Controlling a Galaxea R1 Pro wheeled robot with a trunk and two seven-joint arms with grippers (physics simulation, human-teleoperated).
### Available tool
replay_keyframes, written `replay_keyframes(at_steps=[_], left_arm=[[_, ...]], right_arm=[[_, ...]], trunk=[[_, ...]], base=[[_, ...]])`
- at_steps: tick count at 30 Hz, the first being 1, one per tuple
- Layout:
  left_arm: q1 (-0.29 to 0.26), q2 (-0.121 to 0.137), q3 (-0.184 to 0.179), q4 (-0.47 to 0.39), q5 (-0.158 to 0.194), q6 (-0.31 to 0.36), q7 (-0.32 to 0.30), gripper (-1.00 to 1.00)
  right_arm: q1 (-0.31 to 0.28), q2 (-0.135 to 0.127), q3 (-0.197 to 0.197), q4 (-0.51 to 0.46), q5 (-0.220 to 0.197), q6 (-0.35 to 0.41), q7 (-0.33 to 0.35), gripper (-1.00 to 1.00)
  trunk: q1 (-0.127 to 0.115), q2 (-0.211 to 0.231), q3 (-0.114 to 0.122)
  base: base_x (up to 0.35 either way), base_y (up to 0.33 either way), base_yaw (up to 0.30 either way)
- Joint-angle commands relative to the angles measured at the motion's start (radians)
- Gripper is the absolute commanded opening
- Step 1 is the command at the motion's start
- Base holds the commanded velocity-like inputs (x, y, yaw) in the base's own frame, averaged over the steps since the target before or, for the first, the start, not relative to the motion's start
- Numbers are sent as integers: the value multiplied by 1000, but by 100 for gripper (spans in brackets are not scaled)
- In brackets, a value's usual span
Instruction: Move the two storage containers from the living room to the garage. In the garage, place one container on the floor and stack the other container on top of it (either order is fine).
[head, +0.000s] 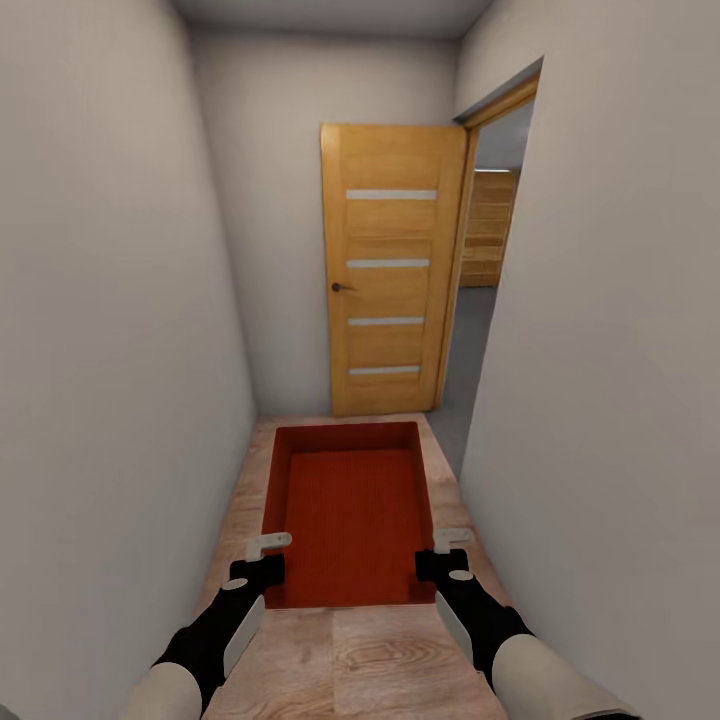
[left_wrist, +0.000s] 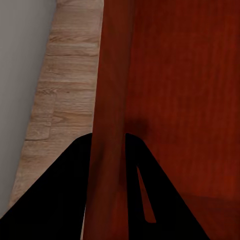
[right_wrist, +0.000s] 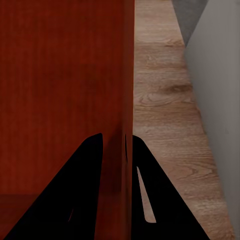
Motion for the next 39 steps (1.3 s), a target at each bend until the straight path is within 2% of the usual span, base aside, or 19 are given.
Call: replay_keyframes(at_steps=[1, 39], left_arm=[[-1, 1, 22, -4, 24, -78, 18, -100], [-1, 1, 22, -6, 24, -78, 18, -100]], right_arm=[[0, 0, -5, -1, -27, 6, -6, -100], [0, 0, -5, -1, -27, 7, -8, -100]], trunk=[[1, -2, -2], [1, -2, -2]], base=[[323, 0, 0], [323, 0, 0]])
